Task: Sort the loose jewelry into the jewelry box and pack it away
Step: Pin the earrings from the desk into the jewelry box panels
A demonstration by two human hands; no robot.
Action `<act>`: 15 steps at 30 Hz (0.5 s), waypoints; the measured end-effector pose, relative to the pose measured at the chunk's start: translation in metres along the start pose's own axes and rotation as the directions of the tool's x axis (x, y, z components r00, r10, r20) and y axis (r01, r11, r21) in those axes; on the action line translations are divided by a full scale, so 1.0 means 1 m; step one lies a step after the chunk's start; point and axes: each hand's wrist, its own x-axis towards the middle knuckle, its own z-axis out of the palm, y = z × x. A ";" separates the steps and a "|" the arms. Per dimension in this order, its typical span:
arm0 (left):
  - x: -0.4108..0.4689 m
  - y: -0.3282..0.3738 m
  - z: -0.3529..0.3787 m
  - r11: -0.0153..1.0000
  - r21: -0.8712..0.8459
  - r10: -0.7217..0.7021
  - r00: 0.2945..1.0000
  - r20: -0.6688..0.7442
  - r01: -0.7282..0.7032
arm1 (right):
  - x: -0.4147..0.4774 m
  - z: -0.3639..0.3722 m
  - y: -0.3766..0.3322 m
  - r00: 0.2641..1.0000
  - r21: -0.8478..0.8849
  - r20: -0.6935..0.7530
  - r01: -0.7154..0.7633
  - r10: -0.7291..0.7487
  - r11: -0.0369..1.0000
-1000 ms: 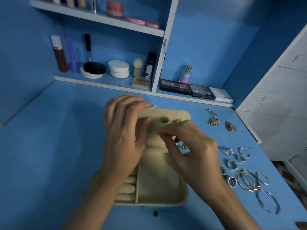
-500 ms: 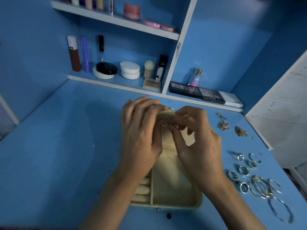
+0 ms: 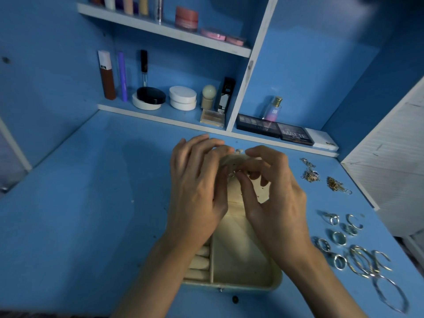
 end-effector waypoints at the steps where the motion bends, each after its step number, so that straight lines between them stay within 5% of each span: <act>1: 0.000 0.000 0.000 1.000 0.001 0.003 1.000 0.002 -0.003 | 0.000 0.001 0.000 1.000 0.003 -0.002 0.006 -0.006 1.000; 15: 0.000 -0.001 0.002 1.000 0.000 0.014 1.000 -0.005 -0.014 | 0.000 0.003 0.006 0.999 0.005 -0.040 0.017 -0.017 1.000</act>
